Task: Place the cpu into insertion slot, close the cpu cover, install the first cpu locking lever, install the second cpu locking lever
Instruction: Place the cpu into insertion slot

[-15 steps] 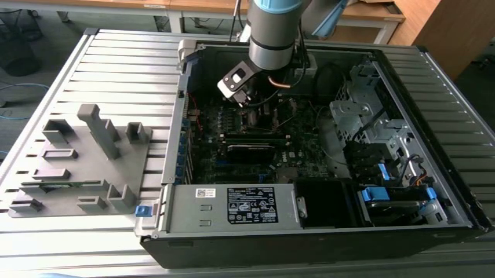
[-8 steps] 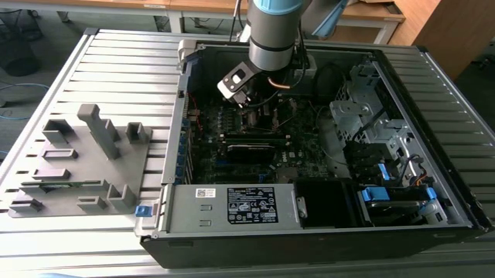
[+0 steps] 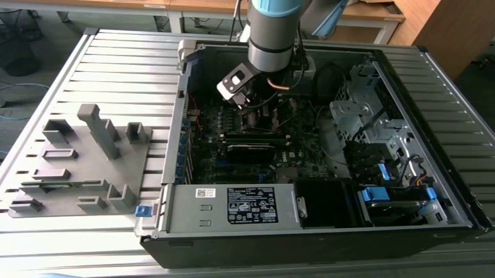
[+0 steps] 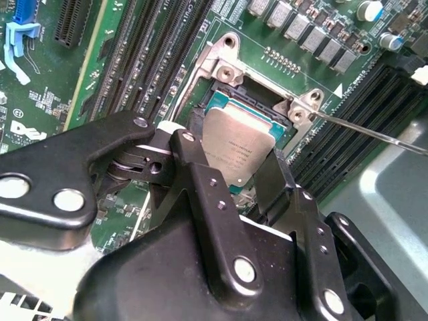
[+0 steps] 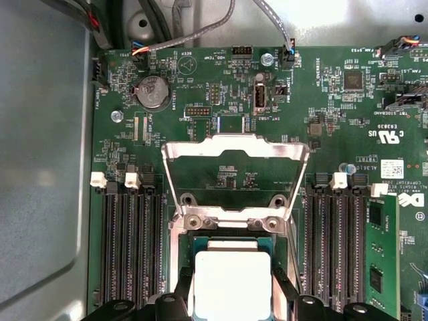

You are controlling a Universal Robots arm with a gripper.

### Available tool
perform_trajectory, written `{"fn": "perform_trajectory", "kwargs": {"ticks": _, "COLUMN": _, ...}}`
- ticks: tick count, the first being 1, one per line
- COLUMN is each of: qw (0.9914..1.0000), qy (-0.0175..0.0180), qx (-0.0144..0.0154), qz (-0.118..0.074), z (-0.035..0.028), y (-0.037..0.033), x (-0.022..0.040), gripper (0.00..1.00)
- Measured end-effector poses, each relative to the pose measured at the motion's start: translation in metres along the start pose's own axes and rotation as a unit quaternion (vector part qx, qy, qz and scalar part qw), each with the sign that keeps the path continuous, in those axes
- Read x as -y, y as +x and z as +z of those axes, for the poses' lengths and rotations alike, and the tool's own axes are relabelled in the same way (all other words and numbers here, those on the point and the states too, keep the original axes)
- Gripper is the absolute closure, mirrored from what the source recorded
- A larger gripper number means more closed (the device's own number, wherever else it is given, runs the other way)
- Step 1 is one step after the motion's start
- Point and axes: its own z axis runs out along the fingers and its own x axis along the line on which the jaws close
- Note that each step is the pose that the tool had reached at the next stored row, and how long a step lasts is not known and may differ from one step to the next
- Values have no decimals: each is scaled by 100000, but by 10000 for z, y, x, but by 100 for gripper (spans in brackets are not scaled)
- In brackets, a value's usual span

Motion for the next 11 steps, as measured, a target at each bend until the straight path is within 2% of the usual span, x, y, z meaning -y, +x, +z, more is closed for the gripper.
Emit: {"fn": "perform_trajectory", "kwargs": {"ticks": 11, "qw": 100000, "qy": -1, "qx": 0, "qz": -1, "z": 4, "y": 0, "x": 0, "gripper": 46}}
